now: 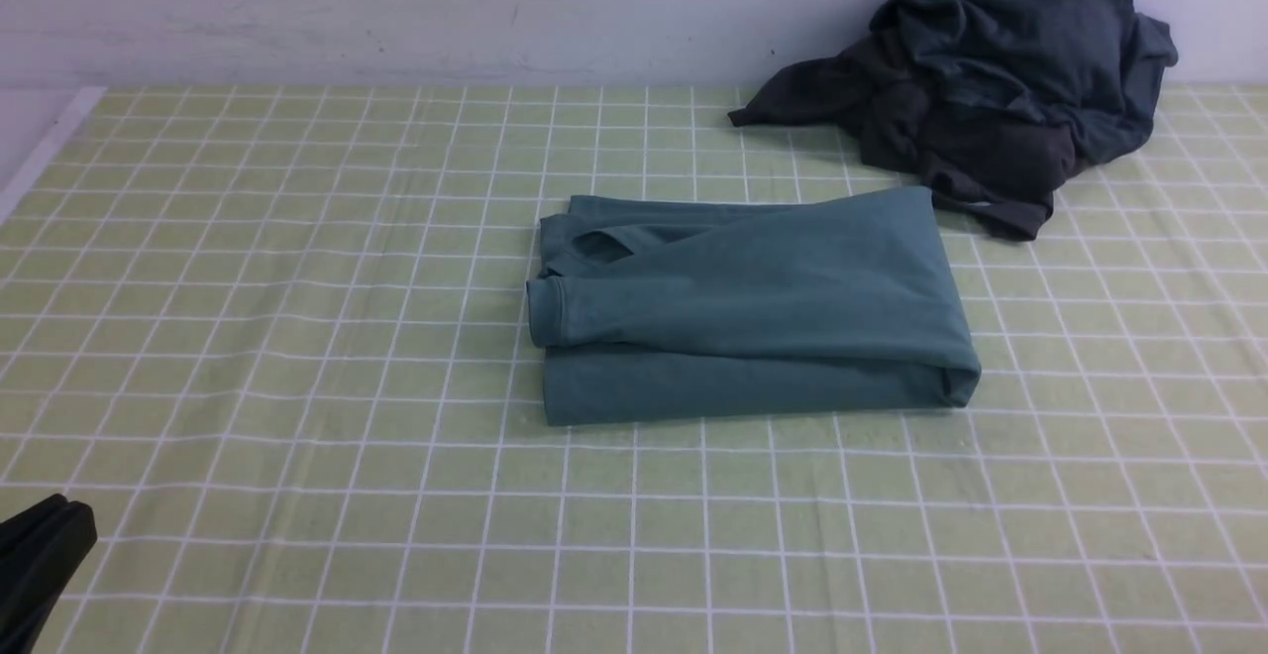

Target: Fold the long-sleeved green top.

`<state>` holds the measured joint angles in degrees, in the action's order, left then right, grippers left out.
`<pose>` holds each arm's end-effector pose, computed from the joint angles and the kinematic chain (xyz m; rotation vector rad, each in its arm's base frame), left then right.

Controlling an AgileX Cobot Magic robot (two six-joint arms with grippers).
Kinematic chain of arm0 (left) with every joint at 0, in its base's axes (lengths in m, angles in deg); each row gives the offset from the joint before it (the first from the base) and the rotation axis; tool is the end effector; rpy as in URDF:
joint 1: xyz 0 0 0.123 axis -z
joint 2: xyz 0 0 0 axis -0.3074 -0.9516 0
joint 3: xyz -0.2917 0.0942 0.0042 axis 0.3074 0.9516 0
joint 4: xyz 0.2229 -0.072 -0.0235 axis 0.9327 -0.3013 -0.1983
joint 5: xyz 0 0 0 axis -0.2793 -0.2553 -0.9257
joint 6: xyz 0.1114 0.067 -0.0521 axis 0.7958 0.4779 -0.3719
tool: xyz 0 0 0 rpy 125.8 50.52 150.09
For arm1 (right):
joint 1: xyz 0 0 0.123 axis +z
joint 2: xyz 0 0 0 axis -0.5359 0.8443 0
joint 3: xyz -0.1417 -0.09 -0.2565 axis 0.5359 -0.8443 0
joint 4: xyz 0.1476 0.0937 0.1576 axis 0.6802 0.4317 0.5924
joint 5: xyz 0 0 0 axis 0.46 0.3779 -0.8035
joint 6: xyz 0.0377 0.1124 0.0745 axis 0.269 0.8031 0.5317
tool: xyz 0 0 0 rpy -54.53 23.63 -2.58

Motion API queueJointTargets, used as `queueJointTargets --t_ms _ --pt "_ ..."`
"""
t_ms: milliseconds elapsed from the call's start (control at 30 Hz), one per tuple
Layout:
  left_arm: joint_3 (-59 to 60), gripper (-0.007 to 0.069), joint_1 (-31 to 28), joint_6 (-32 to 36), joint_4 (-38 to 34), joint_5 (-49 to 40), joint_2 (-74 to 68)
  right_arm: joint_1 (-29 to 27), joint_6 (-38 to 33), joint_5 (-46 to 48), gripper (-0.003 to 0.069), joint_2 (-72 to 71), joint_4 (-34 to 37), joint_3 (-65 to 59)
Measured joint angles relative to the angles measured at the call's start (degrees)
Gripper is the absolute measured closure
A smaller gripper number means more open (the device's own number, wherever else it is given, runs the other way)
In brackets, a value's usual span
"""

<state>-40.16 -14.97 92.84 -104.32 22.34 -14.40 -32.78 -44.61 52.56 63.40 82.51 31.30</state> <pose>0.0585 -0.0363 0.2666 0.3675 1.6557 -0.1109 0.0619 -0.0033 0.1604 0.0030 1.8490 -0.0360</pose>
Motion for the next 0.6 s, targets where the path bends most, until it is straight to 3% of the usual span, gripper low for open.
queueJointTargets --t_ms 600 --pt "0.00 0.0627 0.00 0.00 0.00 0.00 0.00 -0.18 -0.42 0.11 0.0671 0.00 0.26 0.05"
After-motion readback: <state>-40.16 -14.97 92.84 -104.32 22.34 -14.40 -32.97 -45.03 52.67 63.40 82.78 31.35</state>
